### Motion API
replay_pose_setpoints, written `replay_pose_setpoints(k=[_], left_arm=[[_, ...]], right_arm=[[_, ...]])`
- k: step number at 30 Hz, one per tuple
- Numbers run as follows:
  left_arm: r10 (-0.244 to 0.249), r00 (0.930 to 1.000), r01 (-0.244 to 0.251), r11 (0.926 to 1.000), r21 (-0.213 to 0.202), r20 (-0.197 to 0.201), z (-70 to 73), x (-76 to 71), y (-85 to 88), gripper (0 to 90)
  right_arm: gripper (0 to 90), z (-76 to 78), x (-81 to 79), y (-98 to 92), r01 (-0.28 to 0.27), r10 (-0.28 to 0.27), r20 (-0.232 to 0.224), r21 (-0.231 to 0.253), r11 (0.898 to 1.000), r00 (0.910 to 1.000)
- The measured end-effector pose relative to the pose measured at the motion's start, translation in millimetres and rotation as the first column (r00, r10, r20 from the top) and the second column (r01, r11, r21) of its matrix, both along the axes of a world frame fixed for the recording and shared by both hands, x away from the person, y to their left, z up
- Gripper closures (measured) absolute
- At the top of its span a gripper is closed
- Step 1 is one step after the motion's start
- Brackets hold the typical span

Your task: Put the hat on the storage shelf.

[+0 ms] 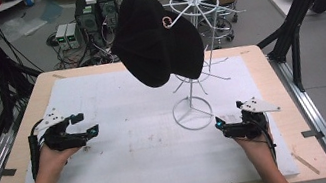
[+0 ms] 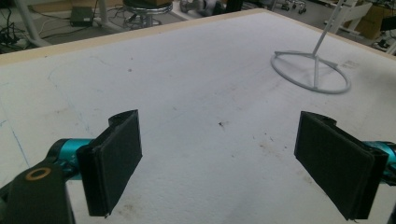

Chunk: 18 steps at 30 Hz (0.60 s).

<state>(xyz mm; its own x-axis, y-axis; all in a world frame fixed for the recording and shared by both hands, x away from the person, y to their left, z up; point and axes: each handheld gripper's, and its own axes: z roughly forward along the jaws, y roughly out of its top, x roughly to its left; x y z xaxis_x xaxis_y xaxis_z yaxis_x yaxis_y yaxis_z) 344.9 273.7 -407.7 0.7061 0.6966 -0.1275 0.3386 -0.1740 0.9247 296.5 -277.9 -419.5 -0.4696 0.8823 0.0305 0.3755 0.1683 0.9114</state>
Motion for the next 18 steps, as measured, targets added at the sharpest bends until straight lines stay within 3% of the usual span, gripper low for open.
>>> replay_pose_setpoints(k=[9,18], left_arm=[[-0.006,1.0,0.006,1.0,0.003,-0.004,-0.8,0.6,-0.8,15.3],[0.012,0.9994,-0.011,0.9997,0.024,-0.033,-3.5,1.7,-3.2,15.7]], right_arm=[[2.5,0.0,0.9,-0.5,-0.001,0.001,0.007,0.0,1.0,1.0],[2.5,0.5,0.0,-0.2,0.0,0.0,0.006,-0.002,1.0,1.0]])
